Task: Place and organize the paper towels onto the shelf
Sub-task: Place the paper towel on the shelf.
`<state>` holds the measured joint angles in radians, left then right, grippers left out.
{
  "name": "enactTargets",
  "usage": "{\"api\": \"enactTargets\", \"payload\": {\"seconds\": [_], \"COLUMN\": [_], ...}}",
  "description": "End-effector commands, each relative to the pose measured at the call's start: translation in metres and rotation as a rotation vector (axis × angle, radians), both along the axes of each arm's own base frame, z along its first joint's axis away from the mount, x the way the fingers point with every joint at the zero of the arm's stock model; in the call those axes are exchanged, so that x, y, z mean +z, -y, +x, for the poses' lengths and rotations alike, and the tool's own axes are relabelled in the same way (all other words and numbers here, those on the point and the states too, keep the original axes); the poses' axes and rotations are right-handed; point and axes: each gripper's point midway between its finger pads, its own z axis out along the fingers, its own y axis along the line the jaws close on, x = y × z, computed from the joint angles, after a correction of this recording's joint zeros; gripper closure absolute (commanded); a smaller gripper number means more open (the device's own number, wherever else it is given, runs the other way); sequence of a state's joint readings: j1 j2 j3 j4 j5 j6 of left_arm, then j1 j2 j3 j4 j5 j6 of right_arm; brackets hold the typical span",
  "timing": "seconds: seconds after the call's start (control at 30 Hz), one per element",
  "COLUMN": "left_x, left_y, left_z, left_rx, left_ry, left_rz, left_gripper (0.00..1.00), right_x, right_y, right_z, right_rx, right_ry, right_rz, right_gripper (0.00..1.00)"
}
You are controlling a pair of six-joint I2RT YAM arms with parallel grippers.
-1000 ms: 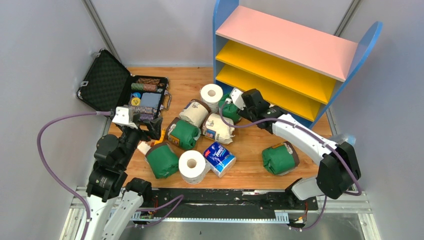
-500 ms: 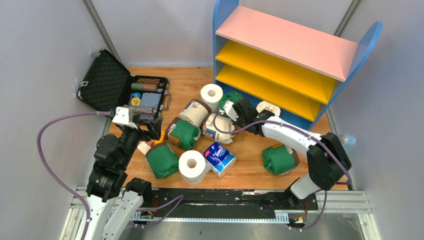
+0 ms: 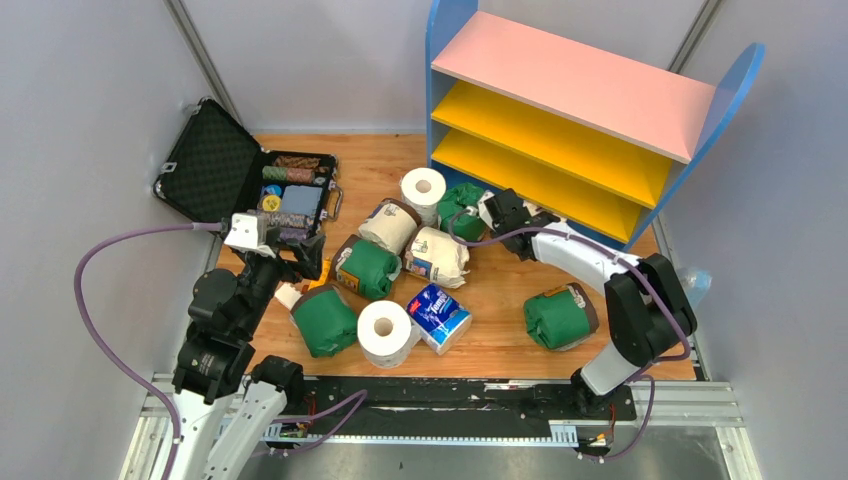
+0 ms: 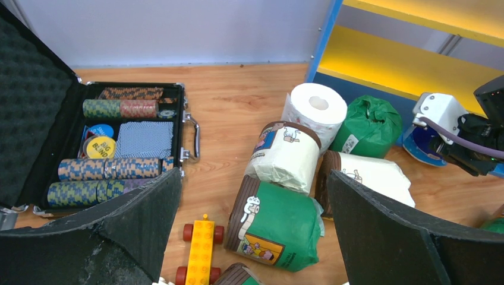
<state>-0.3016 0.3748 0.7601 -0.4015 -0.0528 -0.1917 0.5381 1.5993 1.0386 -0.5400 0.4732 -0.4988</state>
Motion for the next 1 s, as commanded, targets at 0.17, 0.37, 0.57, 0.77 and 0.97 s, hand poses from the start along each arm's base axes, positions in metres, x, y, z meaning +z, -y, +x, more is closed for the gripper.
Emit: {"api": "enactTargets", "payload": {"seconds": [0.17,0.37,0.57,0.77,0.97], "left_x": [0.010,0.010,0.011,0.011,0.011], "left_y": [0.001,0.001,0.001,0.001,0.000], "left_z": [0.000,-0.001,-0.001,-0.001,-0.001], "left_rx": [-0.007,-0.007,-0.007,-0.006,-0.003], "left_ry": [0.034,0.034,0.037,0.037,0.037], "left_rz": [0.005,0.005,0.004,0.005,0.006], "left_gripper": [0.00,0.00,0.00,0.00,0.00], "right_x": [0.017,0.016,0.019,0.024,0.025], "right_y": [0.019,0.023,0.018,0.014,0.015], "right_z": [0.018,0.026,0.039,0.052,0.061], "right_rx": [-0.104,-0.130,-0.137,-0.134,-0.135], "right_ry": [0.099,0.125,0.159,0.216,0.252], "right_rz": [-0.052,-0.047,-0.025,-0.021,-0.043], "right_gripper": [0.67,0.65,0.65,0.65,0.65]}}
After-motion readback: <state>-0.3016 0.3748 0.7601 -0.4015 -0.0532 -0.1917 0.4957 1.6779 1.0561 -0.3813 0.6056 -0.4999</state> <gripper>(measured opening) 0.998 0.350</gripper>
